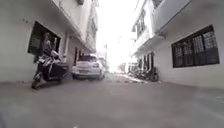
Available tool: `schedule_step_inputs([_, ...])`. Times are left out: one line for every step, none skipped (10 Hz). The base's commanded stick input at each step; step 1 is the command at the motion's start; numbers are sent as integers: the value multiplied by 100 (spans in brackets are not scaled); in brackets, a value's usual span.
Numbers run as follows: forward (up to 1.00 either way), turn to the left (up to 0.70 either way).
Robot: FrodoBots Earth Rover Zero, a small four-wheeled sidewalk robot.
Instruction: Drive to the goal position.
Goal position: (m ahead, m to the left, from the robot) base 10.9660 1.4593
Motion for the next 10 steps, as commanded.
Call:
schedule_step_inputs([100, 0])
schedule_step_inputs([100, 0])
schedule_step_inputs([100, 0])
schedule_step_inputs([100, 0])
schedule_step_inputs([100, 0])
schedule_step_inputs([100, 0])
schedule_step_inputs([100, 0])
schedule_step_inputs([100, 0])
schedule_step_inputs([100, 0])
schedule_step_inputs([100, -20])
